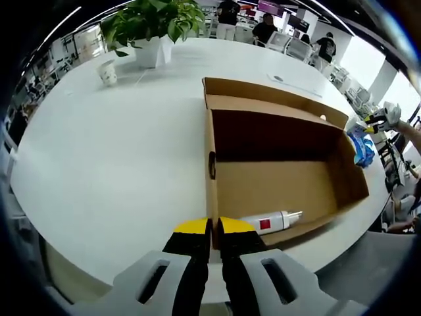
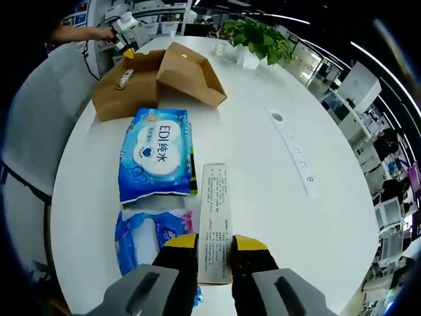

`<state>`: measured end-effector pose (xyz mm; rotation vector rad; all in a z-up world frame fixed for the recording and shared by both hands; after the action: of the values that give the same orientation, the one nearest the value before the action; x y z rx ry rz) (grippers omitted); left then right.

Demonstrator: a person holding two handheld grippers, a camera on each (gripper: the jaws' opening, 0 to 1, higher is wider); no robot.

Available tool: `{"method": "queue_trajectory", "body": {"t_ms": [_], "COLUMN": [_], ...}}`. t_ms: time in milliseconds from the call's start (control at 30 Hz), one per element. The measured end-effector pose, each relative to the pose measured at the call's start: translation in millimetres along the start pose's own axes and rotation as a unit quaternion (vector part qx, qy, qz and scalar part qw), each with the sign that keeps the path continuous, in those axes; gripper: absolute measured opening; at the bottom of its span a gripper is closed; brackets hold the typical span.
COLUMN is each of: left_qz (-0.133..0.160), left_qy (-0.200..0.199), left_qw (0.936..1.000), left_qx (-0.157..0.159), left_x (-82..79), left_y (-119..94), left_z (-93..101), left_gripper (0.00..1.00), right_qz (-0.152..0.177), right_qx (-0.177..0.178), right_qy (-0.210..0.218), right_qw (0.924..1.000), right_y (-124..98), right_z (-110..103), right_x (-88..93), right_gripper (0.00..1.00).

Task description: Operate the shoe box by opening the lid, removing the specified soft item, and placing it in the target area until the item is outside and the box remains undamaged.

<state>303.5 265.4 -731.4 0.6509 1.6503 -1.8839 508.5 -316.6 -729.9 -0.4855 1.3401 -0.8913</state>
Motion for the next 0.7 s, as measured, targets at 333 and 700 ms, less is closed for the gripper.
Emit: {"method": "queue_trajectory", "body": {"t_ms": [333, 700], "left_qz": [-0.003, -0.002], "left_qy": [0.004, 0.003], "left_qw": [1.0000, 1.0000], "left_qx": [-0.002, -0.002], "left_x": [0.1, 0.6], "left_y": [-0.2, -0.3], "left_z": [1.4, 0.8], "left_gripper": [0.02, 0.02], "right_qz": [-0.037, -0.094], "right_qx": [-0.019, -0.043], "right_qy": [-0.006, -0.063], "right_qw": [0.9991, 0.9926], "right_y": [7.2, 9.3], "right_z": [4.4, 5.4], "right_x": [25.3, 37.1], "right_gripper": [0.15, 0.15]}}
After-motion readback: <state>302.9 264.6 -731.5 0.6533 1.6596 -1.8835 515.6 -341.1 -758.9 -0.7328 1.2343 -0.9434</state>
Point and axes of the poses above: the point that each gripper's makers call its tool centre point, and the gripper's own axes: y roughly forward along the fingers, z roughly to its right, x roughly out of its underside, the point moved 6 cm from there along -y, roughly backward along the fingers, and after that the axes turned 12 degrees about z, right-handed, at the moved point
